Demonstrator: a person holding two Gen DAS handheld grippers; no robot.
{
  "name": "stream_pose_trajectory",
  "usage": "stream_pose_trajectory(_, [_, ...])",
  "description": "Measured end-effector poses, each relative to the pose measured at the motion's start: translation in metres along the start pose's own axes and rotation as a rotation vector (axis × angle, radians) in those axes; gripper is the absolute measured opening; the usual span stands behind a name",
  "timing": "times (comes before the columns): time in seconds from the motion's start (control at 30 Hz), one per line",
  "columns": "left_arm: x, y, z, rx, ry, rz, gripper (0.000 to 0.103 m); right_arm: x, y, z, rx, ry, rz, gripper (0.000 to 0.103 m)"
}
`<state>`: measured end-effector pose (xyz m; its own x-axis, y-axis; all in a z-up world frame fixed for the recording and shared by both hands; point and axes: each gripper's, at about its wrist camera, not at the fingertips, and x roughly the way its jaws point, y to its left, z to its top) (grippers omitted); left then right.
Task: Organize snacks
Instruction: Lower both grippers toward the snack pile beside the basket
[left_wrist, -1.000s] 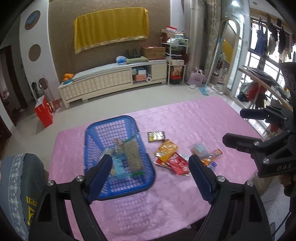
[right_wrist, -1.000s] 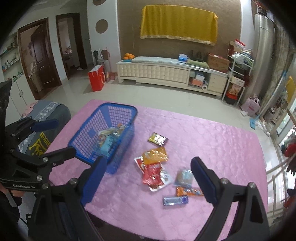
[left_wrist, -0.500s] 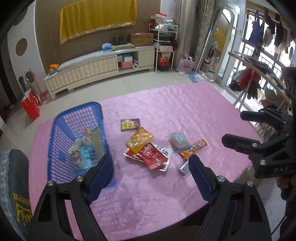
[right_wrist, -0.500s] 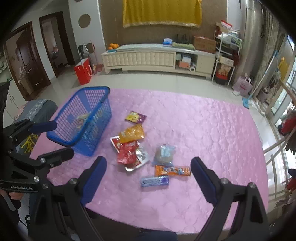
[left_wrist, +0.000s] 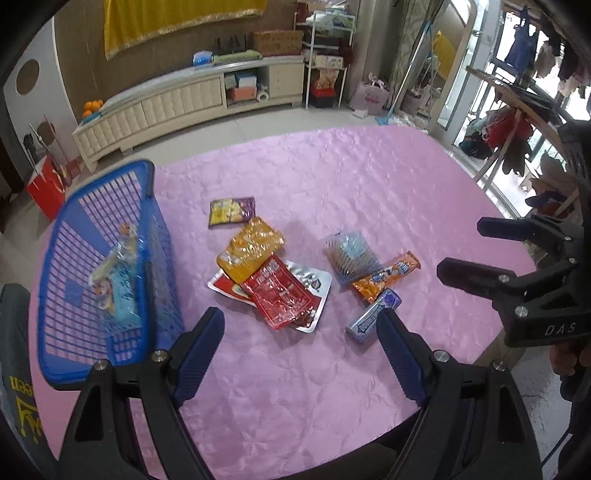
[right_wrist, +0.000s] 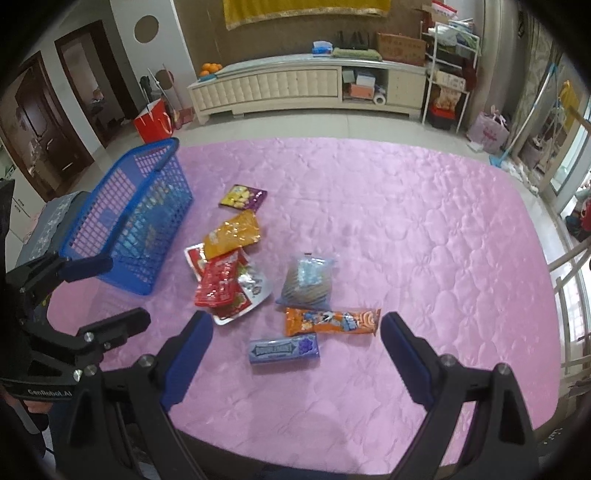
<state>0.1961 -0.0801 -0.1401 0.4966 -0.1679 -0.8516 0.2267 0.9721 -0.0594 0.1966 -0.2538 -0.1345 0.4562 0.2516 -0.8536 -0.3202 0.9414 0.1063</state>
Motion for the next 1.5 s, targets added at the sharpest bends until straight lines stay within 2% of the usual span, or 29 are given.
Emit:
stream_pose_trajectory(0.23, [0.040, 0.007, 0.005, -0.042, 0.061, -0.013, 0.083, 0.035, -0.015, 0.008, 0.018, 0.048, 0.004, 0.094])
stream_pose_trajectory(0.47, [0.080, 0.027, 0.013, -0.158, 0.141, -0.039, 0.083, 0.067, -0.033, 0.017, 0.068, 0.089, 0.030, 0.094])
stream_pose_trajectory(0.57, [0.095, 0.031, 0.018, -0.176, 0.166, -0.023, 0.083, 0.078, -0.036, 0.020, 0.081, 0.107, 0.032, 0.094])
stream_pose_trajectory(0.73, [0.120, 0.038, 0.027, -0.214, 0.210, 0.015, 0.083, 0.086, -0.039, 0.020, 0.087, 0.104, 0.034, 0.094])
stream_pose_trajectory(0.93, [0.150, 0.038, 0.032, -0.211, 0.244, 0.042, 0.083, 0.095, -0.040, 0.022, 0.084, 0.114, 0.031, 0.094])
stream_pose_trajectory(1.13, [0.166, 0.044, 0.021, -0.240, 0.282, 0.061, 0.083, 0.100, -0.041, 0.018, 0.080, 0.125, 0.024, 0.094])
stream_pose_trajectory(1.2, [0.164, 0.045, 0.016, -0.244, 0.260, 0.043, 0.082, 0.101, -0.041, 0.016, 0.081, 0.127, 0.023, 0.094])
stream_pose_trajectory(1.27, [0.161, 0.046, 0.012, -0.239, 0.253, 0.039, 0.068, 0.102, -0.042, 0.015, 0.085, 0.128, 0.023, 0.094])
stream_pose_trajectory(1.43, [0.148, 0.047, 0.009, -0.221, 0.231, 0.014, 0.043, 0.107, -0.042, 0.014, 0.107, 0.143, 0.030, 0.094])
stream_pose_trajectory(1.5, [0.144, 0.049, 0.005, -0.220, 0.243, 0.008, 0.039, 0.112, -0.042, 0.015, 0.122, 0.152, 0.035, 0.094])
